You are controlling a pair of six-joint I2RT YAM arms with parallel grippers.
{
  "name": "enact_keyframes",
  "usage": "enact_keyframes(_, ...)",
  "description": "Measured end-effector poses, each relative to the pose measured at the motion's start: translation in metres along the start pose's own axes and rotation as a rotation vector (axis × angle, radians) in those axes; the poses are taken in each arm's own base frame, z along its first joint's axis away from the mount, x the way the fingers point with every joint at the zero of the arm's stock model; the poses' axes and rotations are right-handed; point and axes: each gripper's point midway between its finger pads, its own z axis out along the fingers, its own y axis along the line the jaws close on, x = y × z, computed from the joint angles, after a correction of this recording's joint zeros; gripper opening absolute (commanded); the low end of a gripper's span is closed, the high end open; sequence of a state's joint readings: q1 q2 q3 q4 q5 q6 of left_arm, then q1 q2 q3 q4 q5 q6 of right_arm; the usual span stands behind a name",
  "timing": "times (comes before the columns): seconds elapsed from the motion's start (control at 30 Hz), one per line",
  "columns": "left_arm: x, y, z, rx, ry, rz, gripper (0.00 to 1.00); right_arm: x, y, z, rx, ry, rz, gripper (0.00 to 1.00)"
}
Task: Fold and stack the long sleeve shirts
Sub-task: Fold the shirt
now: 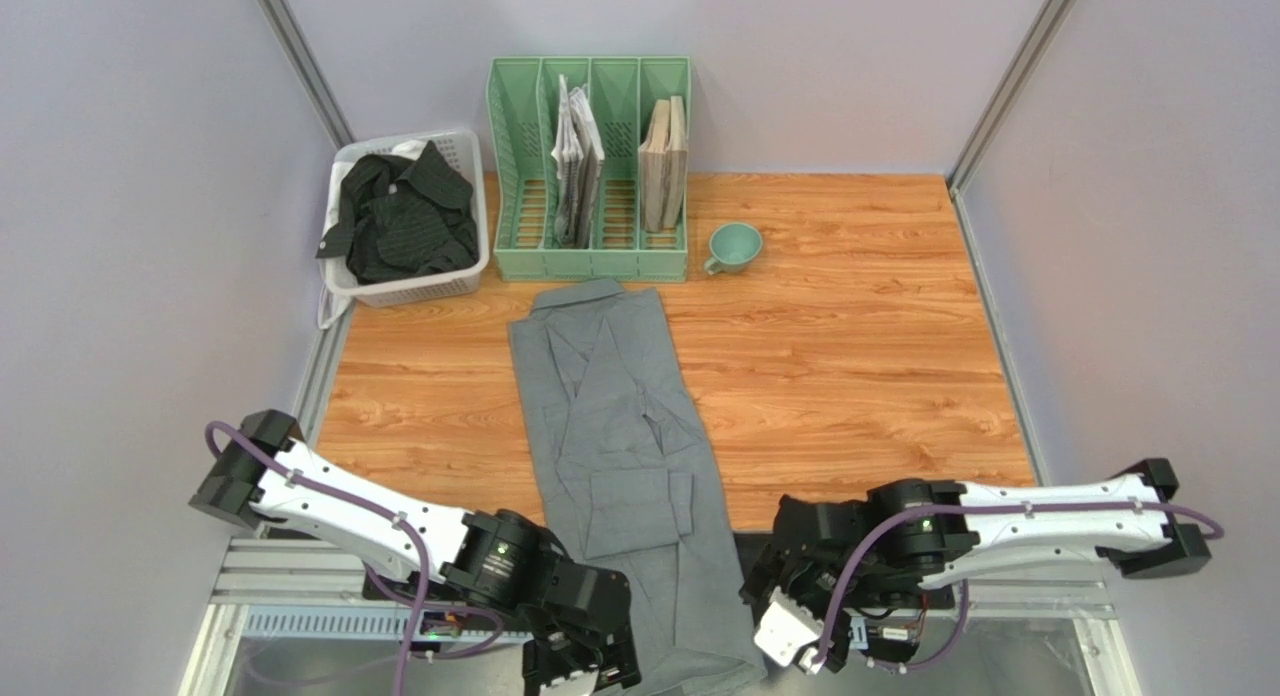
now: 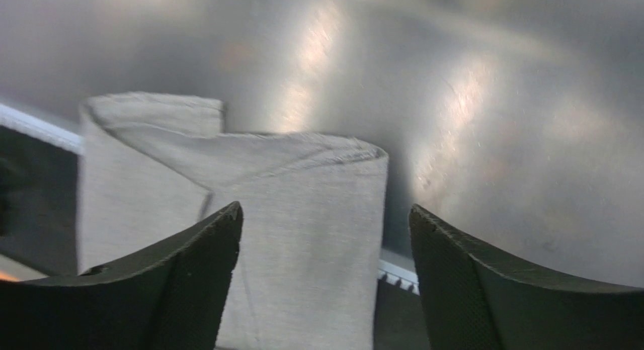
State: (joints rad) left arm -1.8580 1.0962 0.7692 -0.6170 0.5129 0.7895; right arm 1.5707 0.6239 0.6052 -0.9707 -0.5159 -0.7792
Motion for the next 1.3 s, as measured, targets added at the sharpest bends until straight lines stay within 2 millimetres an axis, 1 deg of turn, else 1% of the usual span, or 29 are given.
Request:
enact_keyframes(0.07,0.013,-0.008,0.01,0.033,0.052,-0.015,0.7,0.01,0.007,0.01,-0.041,0.049,-0.054,0.75)
enact_keyframes(0.13,0.026,-0.012,0.018,0.058,0.111,-0.022,0.68,0.02,0.012,0.017,-0.077,0.1,-0.099,0.72)
enact_keyframes(0.2,0.04,-0.013,0.028,0.074,0.173,-0.034,0.68,0.029,0.01,0.023,-0.096,0.153,-0.142,0.69)
enact_keyframes(0.33,0.064,-0.015,0.038,0.056,0.237,-0.027,0.68,0.045,0.008,0.036,-0.115,0.226,-0.187,0.69)
enact_keyframes(0.4,0.073,-0.018,0.041,0.048,0.262,-0.008,0.74,0.048,0.006,0.045,-0.103,0.23,-0.235,0.72)
enact_keyframes(0.43,0.072,-0.017,0.042,0.043,0.26,0.001,0.77,0.047,0.006,0.047,-0.1,0.224,-0.248,0.73)
enact_keyframes(0.47,0.072,-0.016,0.042,0.037,0.257,0.01,0.83,0.046,0.005,0.051,-0.092,0.212,-0.266,0.74)
enact_keyframes(0.5,0.071,-0.015,0.043,0.032,0.252,0.016,0.84,0.048,0.008,0.056,-0.095,0.205,-0.283,0.75)
enact_keyframes(0.6,0.067,-0.012,0.045,0.02,0.237,0.029,0.82,0.056,0.015,0.066,-0.123,0.211,-0.306,0.74)
enact_keyframes(0.63,0.067,-0.012,0.046,0.017,0.234,0.029,0.81,0.052,0.011,0.07,-0.111,0.197,-0.318,0.73)
enact_keyframes(0.7,0.066,-0.011,0.047,0.008,0.226,0.025,0.74,0.045,0.006,0.078,-0.106,0.189,-0.315,0.71)
enact_keyframes(0.73,0.066,-0.011,0.048,0.004,0.224,0.019,0.72,0.04,0.002,0.083,-0.101,0.184,-0.309,0.67)
enact_keyframes(0.77,0.067,-0.011,0.049,0.003,0.223,0.015,0.64,0.036,-0.002,0.087,-0.092,0.176,-0.304,0.63)
enact_keyframes(0.8,0.067,-0.012,0.05,0.001,0.222,0.012,0.58,0.031,-0.006,0.092,-0.08,0.164,-0.3,0.56)
enact_keyframes(0.83,0.068,-0.013,0.05,0.001,0.221,0.006,0.5,0.028,-0.009,0.095,-0.069,0.154,-0.298,0.43)
enact_keyframes(0.87,0.069,-0.013,0.051,-0.001,0.22,0.001,0.34,0.026,-0.01,0.097,-0.059,0.147,-0.297,0.36)
enact_keyframes(0.9,0.07,-0.014,0.052,-0.002,0.22,-0.006,0.26,0.027,-0.012,0.098,-0.045,0.143,-0.293,0.21)
enact_keyframes(0.93,0.072,-0.015,0.052,-0.003,0.219,-0.005,0.08,0.027,-0.013,0.1,-0.038,0.14,-0.294,0.13)
enact_keyframes(0.97,0.073,-0.016,0.052,-0.007,0.221,-0.016,0.03,0.027,-0.014,0.1,-0.031,0.14,-0.3,0.06)
enact_keyframes(1.0,0.074,-0.016,0.052,-0.014,0.222,-0.023,0.0,0.03,-0.015,0.1,-0.025,0.147,-0.295,0.0)
enact_keyframes(1.1,0.076,-0.009,0.047,-0.067,0.244,-0.033,0.0,0.03,-0.022,0.098,0.012,0.16,-0.29,0.0)
enact_keyframes(1.13,0.077,-0.004,0.042,-0.1,0.257,-0.035,0.0,0.031,-0.024,0.096,0.027,0.174,-0.286,0.0)
enact_keyframes(1.2,0.074,0.005,0.029,-0.169,0.265,-0.039,0.0,0.036,-0.029,0.089,0.049,0.211,-0.263,0.0)
enact_keyframes(1.23,0.073,0.009,0.019,-0.199,0.262,-0.057,0.0,0.039,-0.034,0.082,0.063,0.229,-0.23,0.0)
enact_keyframes(1.27,0.072,0.012,0.011,-0.221,0.258,-0.075,0.0,0.04,-0.041,0.076,0.086,0.24,-0.204,0.0)
enact_keyframes(1.3,0.073,0.02,-0.001,-0.256,0.248,-0.106,0.0,0.039,-0.054,0.066,0.127,0.247,-0.164,0.0)
